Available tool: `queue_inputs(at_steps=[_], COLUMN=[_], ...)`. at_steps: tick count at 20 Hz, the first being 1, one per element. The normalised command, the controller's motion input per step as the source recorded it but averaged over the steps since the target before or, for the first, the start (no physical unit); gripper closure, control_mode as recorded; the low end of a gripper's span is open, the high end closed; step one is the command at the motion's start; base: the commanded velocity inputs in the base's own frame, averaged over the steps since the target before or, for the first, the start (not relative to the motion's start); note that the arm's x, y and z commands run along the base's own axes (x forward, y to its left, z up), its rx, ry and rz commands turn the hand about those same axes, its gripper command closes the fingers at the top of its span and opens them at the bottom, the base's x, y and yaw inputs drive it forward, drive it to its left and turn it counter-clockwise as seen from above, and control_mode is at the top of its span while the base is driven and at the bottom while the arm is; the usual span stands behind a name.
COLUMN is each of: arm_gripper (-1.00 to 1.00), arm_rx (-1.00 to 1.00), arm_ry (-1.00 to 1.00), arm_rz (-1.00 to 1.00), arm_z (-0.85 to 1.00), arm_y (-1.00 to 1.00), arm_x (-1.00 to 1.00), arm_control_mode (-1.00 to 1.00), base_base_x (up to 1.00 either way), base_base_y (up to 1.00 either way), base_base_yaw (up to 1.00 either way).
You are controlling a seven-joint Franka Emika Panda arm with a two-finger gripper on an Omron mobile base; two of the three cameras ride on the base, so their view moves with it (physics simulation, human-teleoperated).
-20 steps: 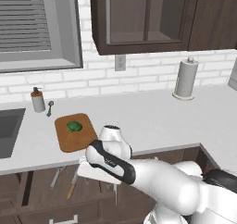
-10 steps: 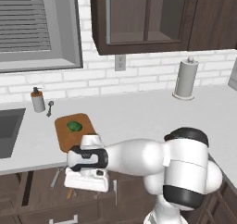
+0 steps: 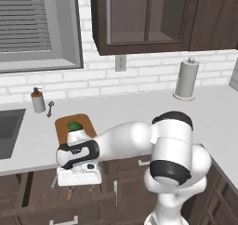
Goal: Place the appropriate cutting tool for cutting the broccoli skin on the cutting board.
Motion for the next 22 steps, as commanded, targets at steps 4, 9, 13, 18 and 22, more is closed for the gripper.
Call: queue_inputs(at_steps=[4,9,13,18,22], arm_gripper=[-1.00,-1.00,-1.00,-1.00,-1.00], arm_rx=[0.00,0.00,0.00,0.00,0.00], arm_ry=[0.00,0.00,0.00,0.01,0.07], arm_rz=[0.15,0.15,0.11,0.03,0.00], arm_z=[-0.38,-0.63,-0.66,-0.08,0.04], arm_y=[-0.13,-0.07,0.00,0.41,0.58], arm_x=[0.37,0.41,0.23,-0.38,-0.61], arm_control_mode=[-1.00,-1.00,-1.00,-1.00,-1.00], base_base_x=[0.00,0.00,0.00,0.00,0.00], base_base_y=[0.00,0.00,0.00,0.00,0.00], base_base_yaw=[0.00,0.00,0.00,0.00,0.00])
